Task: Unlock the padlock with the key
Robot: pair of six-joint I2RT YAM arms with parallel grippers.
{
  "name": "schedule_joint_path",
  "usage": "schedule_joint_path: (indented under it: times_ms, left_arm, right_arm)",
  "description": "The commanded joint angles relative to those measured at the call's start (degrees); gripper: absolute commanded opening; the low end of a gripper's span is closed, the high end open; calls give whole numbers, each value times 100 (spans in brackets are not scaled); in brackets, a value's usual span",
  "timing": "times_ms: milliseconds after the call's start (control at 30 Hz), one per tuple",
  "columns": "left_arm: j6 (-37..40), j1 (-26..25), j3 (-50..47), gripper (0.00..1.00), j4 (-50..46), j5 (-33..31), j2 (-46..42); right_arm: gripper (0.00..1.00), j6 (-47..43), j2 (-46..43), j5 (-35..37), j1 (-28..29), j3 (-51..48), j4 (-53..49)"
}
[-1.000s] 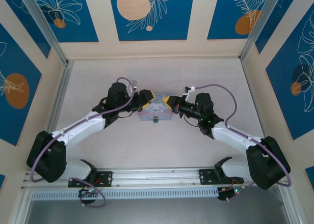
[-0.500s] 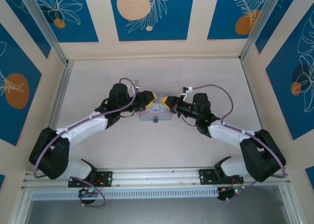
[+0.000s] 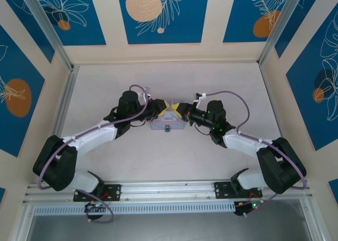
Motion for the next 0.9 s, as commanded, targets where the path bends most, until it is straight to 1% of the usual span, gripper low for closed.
schedule_joint_path:
  times_ms: [0, 433, 567, 600, 633, 700, 733, 767, 800, 867]
  left_arm:
    - [-16, -43, 2, 24, 249, 78, 76]
    - [-8, -85, 14, 11, 234, 23, 85]
    - [9, -86, 10, 0, 219, -21, 57]
    - [30, -86, 11, 0, 201, -30, 49]
    - [67, -82, 19, 0, 169, -41, 36]
    - [311, -85, 86, 0, -67, -91, -24]
    - [498, -86, 140, 0, -223, -115, -70]
    - [818, -77, 225, 0, -488, -157, -136]
    - [1170, -78, 316, 0, -799, -224, -211]
    - [1790, -72, 442, 0, -1243, -373, -367]
  right_arm:
    - [0, 44, 90, -9, 56, -35, 205]
    - [0, 114, 224, 41, 85, -80, 328]
    - [0, 118, 222, 50, 83, -98, 316]
    - [0, 122, 210, 25, 74, -104, 295]
    - [4, 122, 186, 20, 45, -107, 239]
    - [39, 108, 8, 19, -62, -224, 40]
    - [49, 94, -108, 27, -140, -298, -102]
    - [56, 46, -289, 25, -237, -385, -322]
    - [59, -22, -481, 21, -345, -467, -596]
    - [61, -291, -919, 24, -487, -593, -1140]
